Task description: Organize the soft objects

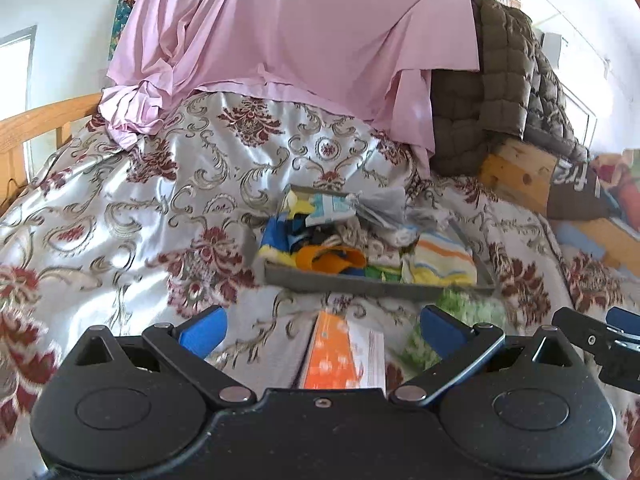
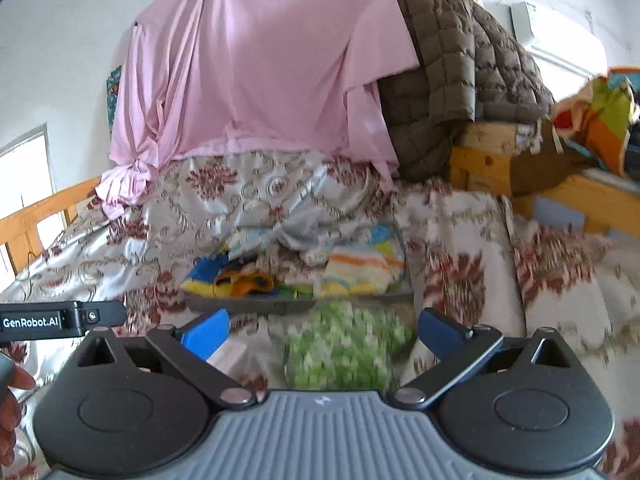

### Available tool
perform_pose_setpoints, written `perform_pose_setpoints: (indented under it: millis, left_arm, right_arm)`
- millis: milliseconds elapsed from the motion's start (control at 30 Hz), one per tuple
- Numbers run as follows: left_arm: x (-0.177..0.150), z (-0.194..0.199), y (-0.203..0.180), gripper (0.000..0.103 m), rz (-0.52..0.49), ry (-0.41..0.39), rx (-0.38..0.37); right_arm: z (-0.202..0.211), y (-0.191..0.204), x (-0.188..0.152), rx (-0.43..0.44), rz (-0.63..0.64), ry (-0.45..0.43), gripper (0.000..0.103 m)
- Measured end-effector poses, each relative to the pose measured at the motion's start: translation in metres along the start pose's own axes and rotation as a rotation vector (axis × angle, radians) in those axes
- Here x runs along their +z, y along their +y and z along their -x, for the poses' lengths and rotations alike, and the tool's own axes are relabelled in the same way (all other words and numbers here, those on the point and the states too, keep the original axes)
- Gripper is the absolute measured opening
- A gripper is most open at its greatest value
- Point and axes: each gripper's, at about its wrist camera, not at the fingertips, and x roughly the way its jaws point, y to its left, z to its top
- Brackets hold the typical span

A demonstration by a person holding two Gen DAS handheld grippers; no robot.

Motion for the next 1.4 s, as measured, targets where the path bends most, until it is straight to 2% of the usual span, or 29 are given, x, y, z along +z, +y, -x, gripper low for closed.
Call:
perform_pose_setpoints:
  millis: [67, 200, 400, 567, 933, 1400]
  left_arm:
    - [-0.011, 0.005, -0.001, 0.102, -0.017, 0.004, 0.013]
    - [-0.036, 0.008, -0.001, 0.102, -0.028, 0.06, 0.031]
    - [-0.059, 0.007, 0.004, 0.102, -0.035, 0.091, 0.083]
    - [-0.066, 0.003, 0.007, 0.102, -0.031, 0.123, 0.129]
    - [-0.073, -0.001, 0.005, 0.102, -0.059, 0.137, 0.136]
    - [-0.078, -0.001, 0.005, 0.102, -0.07, 0.152, 0.133]
  right_arm:
    - [0.003, 0.001, -0.012, -0.005, -0.009, 0.027, 0.103]
    - [0.009, 0.003, -0.033, -0.013, -0.011, 0.077, 0.103]
    - [0.01, 0.005, -0.046, -0.042, -0.002, 0.098, 0.103]
    - [0.003, 0.005, -0.051, -0.042, -0.011, 0.14, 0.103]
    - [-0.014, 0.003, -0.059, -0.075, -0.021, 0.237, 0.103]
    - [-0.014, 0.002, -0.058, -0.067, -0.024, 0.235, 0.103]
